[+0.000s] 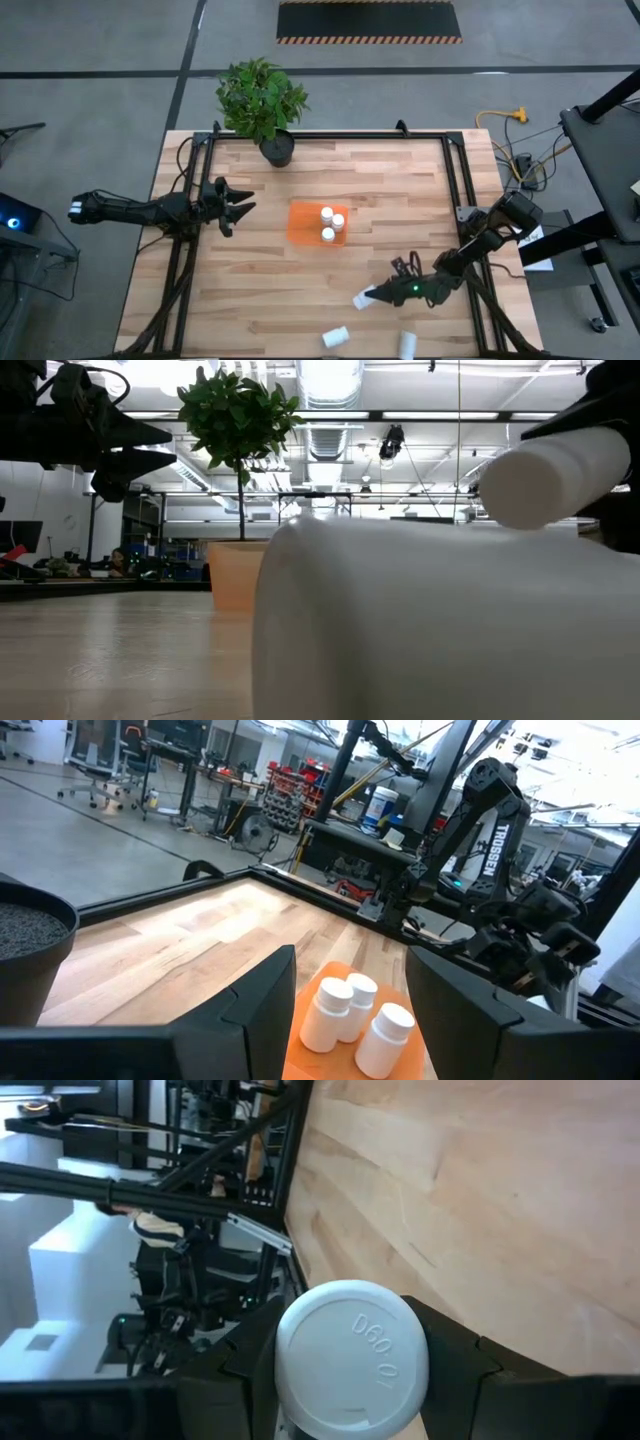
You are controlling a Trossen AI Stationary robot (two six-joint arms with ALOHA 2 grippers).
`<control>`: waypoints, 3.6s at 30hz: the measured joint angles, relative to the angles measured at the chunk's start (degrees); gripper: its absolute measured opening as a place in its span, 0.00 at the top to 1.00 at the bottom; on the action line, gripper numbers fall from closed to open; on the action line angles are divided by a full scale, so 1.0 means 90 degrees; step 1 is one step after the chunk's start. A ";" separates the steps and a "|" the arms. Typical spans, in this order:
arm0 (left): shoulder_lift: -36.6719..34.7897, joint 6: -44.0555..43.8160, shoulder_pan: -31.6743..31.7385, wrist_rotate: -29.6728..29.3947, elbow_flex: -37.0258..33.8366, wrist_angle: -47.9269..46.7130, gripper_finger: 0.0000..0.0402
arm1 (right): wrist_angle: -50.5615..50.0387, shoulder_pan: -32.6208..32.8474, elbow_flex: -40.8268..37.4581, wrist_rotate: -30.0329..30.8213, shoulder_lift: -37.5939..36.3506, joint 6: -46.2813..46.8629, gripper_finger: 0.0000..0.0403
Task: Pick and place pill bottles into a basket
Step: Adjust the white pill bottles on the table
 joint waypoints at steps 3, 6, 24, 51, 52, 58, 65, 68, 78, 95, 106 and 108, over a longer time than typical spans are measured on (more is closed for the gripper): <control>0.0000 0.0000 0.0000 0.0000 0.0000 -0.0002 0.57 | 0.0004 0.0004 0.0133 -0.0002 0.0000 -0.0113 0.61; 0.0000 0.0000 0.0002 0.0000 0.0000 -0.0002 0.57 | 0.0005 0.0004 0.0258 -0.0004 0.0000 -0.0267 0.61; 0.0000 0.0000 0.0002 0.0000 0.0000 -0.0002 0.57 | -0.0140 -0.0046 0.0730 -0.0019 -0.0015 -0.1672 0.61; 0.0004 0.0000 0.0001 0.0000 0.0000 -0.0002 0.57 | -1.1554 -0.0705 0.6607 0.0269 -0.0107 -0.3701 0.61; 0.0002 0.0000 0.0001 0.0000 0.0000 -0.0003 0.57 | -1.1887 -0.0671 0.6736 0.0297 -0.0107 -0.3524 0.61; 0.0000 0.0000 0.0000 0.0000 0.0000 -0.0001 0.57 | -1.3838 -0.0366 0.7063 0.0374 -0.0092 -0.2242 0.61; 0.0001 0.0000 0.0002 0.0000 0.0000 -0.0002 0.57 | -1.5275 -0.0056 0.7061 0.0363 -0.0087 -0.1102 0.61; 0.0000 0.0000 0.0002 0.0000 0.0000 -0.0002 0.57 | -1.5714 0.0015 0.7061 0.0099 -0.0085 -0.0876 0.61; 0.0002 0.0000 0.0000 0.0000 0.0000 -0.0002 0.57 | -1.6129 0.0302 0.6988 -0.0141 -0.0085 -0.0696 0.61; 0.0002 0.0000 0.0000 0.0000 0.0000 -0.0002 0.57 | -1.6214 0.0293 0.7029 0.1015 -0.0304 -0.1421 0.61; 0.0002 0.0000 0.0000 0.0000 0.0000 -0.0002 0.57 | -1.5856 0.0607 0.7308 0.0941 -0.1157 -0.1598 0.61; 0.0002 0.0000 0.0002 0.0000 0.0000 -0.0002 0.57 | -1.5672 0.0684 0.7311 0.1131 -0.1384 -0.1732 0.61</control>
